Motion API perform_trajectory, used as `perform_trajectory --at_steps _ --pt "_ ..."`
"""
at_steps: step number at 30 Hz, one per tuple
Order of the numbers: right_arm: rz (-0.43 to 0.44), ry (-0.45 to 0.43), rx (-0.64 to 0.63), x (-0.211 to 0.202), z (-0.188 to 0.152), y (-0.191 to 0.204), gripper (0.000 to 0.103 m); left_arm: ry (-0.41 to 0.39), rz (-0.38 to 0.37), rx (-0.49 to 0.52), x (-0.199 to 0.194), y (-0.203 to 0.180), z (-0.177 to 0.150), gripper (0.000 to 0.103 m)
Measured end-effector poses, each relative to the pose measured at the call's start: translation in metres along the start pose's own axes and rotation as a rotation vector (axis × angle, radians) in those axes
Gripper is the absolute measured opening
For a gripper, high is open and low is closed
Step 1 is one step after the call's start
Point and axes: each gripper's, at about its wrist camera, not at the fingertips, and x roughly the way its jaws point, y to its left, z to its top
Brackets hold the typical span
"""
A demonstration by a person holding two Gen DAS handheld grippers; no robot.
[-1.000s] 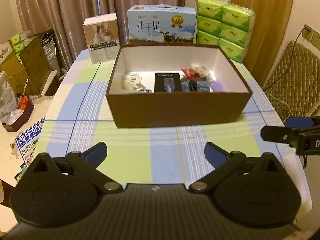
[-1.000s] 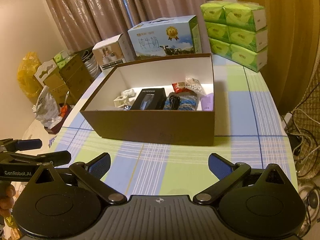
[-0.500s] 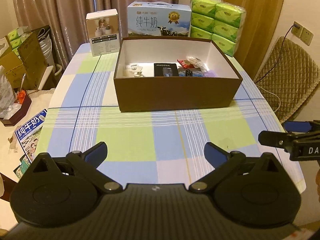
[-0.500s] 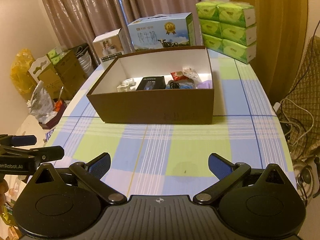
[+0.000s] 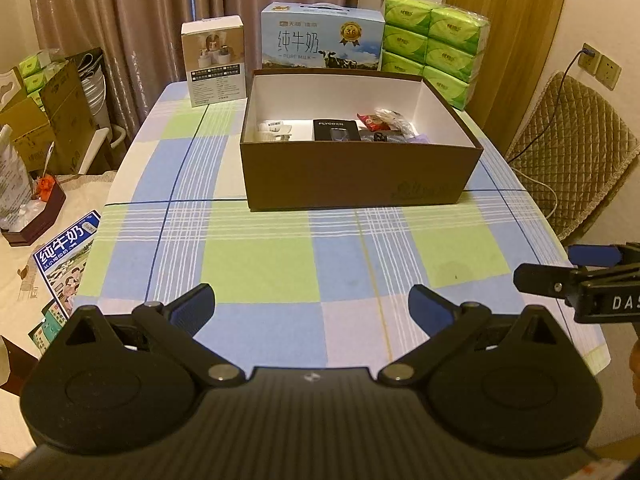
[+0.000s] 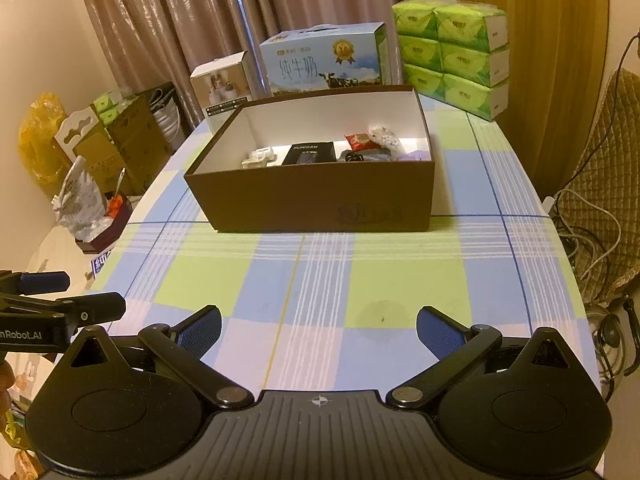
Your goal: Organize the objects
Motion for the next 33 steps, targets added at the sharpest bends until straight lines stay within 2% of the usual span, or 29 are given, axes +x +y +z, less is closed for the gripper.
perform_trajectory --at_steps 33 --pt "-0.003 0.002 -0.001 -0.0029 -0.0045 0.0045 0.101 -0.017 0.000 0.014 -0.0044 -0.0005 0.0036 0.102"
